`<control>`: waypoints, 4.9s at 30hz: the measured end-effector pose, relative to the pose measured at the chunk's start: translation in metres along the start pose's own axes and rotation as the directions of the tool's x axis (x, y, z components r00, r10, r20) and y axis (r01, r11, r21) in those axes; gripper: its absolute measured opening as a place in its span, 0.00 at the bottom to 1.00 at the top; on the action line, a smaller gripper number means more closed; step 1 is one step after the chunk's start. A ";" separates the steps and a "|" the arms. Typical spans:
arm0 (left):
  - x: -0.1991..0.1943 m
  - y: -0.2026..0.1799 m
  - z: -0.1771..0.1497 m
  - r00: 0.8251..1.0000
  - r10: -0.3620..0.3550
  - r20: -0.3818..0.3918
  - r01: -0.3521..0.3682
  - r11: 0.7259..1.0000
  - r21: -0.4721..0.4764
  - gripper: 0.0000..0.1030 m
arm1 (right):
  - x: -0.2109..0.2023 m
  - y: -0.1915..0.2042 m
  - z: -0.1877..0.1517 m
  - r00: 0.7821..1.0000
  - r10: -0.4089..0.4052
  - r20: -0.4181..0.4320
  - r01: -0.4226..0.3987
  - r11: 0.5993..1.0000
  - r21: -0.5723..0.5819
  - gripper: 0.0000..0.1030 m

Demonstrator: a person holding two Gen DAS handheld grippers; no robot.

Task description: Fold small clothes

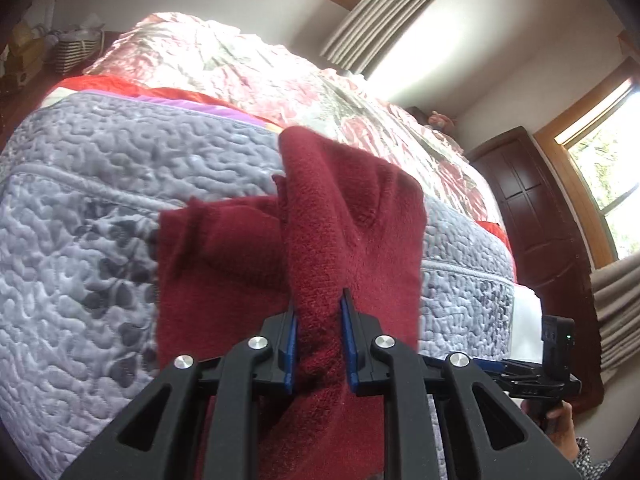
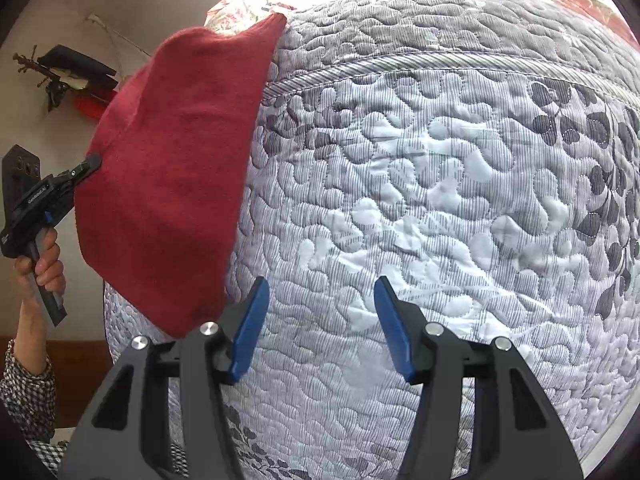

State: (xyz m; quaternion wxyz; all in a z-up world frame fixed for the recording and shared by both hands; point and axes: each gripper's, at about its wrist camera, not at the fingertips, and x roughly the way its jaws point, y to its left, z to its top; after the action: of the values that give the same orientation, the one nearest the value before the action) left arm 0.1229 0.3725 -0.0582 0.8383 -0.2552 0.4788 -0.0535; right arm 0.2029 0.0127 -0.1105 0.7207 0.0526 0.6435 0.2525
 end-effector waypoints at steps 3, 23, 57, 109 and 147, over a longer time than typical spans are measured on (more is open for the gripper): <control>-0.001 0.029 -0.004 0.999 0.050 -0.009 -0.051 0.998 -0.039 0.18 | 0.008 0.015 0.007 1.000 0.002 -0.001 -0.002 1.000 -0.015 0.54; -0.027 0.050 -0.071 0.987 0.134 -0.091 -0.141 0.988 -0.068 0.63 | 0.059 0.104 -0.001 0.988 0.089 -0.122 -0.106 0.985 -0.139 0.58; -0.017 0.077 -0.129 0.978 0.125 -0.164 -0.132 0.991 -0.033 0.10 | 0.103 0.129 -0.045 0.987 0.040 -0.158 -0.032 0.998 0.056 0.24; 0.010 0.088 0.026 0.989 0.039 -0.144 -0.056 0.992 -0.111 0.75 | 0.066 0.115 0.116 0.995 0.099 -0.018 -0.101 0.992 -0.079 0.71; 0.105 0.061 0.007 0.940 -0.144 -0.311 0.108 0.986 -0.129 0.44 | 0.132 0.119 0.112 0.953 0.279 -0.118 -0.280 0.960 0.010 0.40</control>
State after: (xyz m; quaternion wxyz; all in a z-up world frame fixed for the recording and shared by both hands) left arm 0.1757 0.3928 -0.1661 0.7295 -0.3191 0.5928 -0.1211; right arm 0.2804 0.2006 -0.1628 0.6385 0.1257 0.6703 0.3567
